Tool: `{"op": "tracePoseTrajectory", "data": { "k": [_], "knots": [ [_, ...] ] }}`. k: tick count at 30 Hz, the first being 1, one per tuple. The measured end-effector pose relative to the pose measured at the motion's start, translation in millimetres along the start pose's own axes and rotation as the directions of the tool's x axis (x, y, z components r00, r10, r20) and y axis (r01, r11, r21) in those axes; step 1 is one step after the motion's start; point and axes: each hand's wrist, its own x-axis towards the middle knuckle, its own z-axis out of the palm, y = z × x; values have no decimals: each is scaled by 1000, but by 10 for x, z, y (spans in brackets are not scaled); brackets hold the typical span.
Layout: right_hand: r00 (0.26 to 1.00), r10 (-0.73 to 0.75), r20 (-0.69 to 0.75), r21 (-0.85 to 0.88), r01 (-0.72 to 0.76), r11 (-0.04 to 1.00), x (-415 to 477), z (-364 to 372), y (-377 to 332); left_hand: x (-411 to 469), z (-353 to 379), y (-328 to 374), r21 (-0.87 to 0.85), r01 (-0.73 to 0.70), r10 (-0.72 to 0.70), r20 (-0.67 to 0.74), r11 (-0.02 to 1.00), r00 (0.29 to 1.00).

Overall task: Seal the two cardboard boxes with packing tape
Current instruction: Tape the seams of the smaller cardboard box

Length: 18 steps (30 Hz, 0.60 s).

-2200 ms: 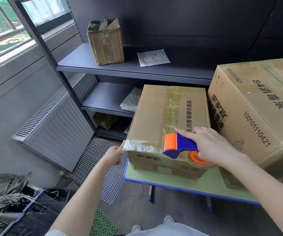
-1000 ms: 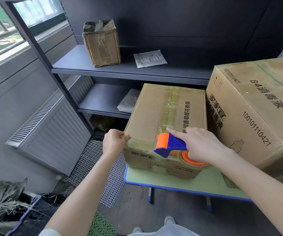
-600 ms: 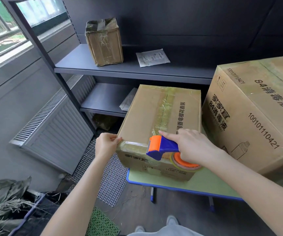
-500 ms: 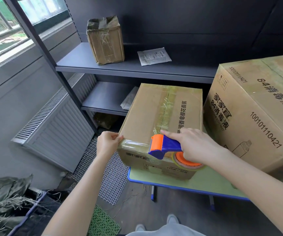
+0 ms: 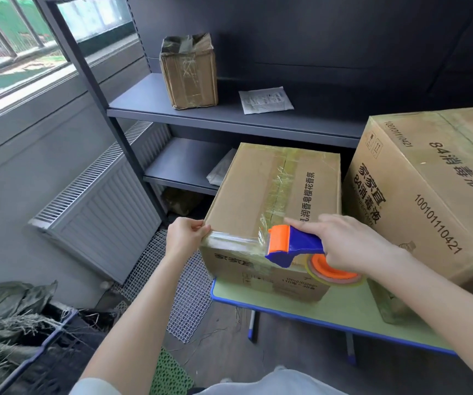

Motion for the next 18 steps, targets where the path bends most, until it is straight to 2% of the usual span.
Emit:
{"op": "tracePoseTrajectory", "data": {
  "k": [3,7,11,13,15,18],
  "knots": [
    [998,42,52,-29,-41,999,-138,-80,275,7,-2,-15,-4,0,0,-1,1000,1000],
    [990,66,121,40,-71,997,-227,-23,355,44,7,-22,1,15,-15,-9,1000,1000],
    [993,52,109,29,-55,998,-187,63,343,-4,25,52,9,18,-18,-47,1000,999],
    [994,48,95,6,-49,999,-175,93,341,-88,47,101,90,11,-3,-84,996,996],
    [995,40,93,-5,-40,999,-178,97,365,-227,94,144,238,-56,91,-138,970,986],
    [996,39,83,-5,-39,999,-186,97,402,-518,244,159,335,-342,382,-62,878,922]
  ]
}}
